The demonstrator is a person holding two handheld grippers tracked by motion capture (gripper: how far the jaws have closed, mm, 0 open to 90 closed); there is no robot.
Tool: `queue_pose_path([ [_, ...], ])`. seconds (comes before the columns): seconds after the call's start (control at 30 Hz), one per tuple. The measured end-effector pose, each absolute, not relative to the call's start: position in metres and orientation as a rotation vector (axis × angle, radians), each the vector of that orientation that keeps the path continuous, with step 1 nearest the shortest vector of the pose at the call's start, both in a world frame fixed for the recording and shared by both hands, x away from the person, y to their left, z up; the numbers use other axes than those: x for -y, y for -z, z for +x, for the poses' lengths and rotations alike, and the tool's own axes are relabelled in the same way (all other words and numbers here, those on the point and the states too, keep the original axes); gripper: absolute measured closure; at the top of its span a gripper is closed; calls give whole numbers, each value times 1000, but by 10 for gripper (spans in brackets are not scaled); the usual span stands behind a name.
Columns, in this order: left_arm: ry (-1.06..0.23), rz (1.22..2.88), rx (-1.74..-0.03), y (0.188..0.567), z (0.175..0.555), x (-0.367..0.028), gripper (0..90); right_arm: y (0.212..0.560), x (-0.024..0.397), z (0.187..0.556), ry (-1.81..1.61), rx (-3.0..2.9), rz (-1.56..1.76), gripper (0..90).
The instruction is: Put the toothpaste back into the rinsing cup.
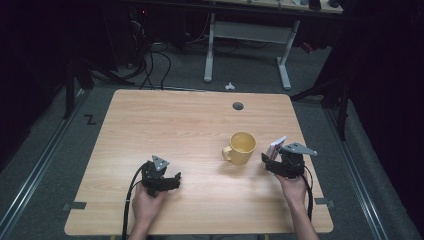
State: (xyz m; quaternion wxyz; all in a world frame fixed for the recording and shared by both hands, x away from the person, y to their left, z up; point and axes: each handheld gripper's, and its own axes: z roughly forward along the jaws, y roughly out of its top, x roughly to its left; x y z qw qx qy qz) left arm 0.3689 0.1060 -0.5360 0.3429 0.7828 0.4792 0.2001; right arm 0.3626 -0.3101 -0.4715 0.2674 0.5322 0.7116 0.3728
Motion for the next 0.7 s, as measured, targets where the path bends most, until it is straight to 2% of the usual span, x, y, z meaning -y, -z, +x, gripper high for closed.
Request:
queue_pose_path([
  [0.37,-520,2035,-1245,536,369,-106,158,477,312,367,-997,-1918,1462,341],
  [0.53,-520,2034,-1246,536,369,-106,158,481,312,367,-1005,-1879,1469,428],
  [0.7,-520,2034,-1246,536,369,-106,158,482,313,366,-1007,-1872,1458,438],
])
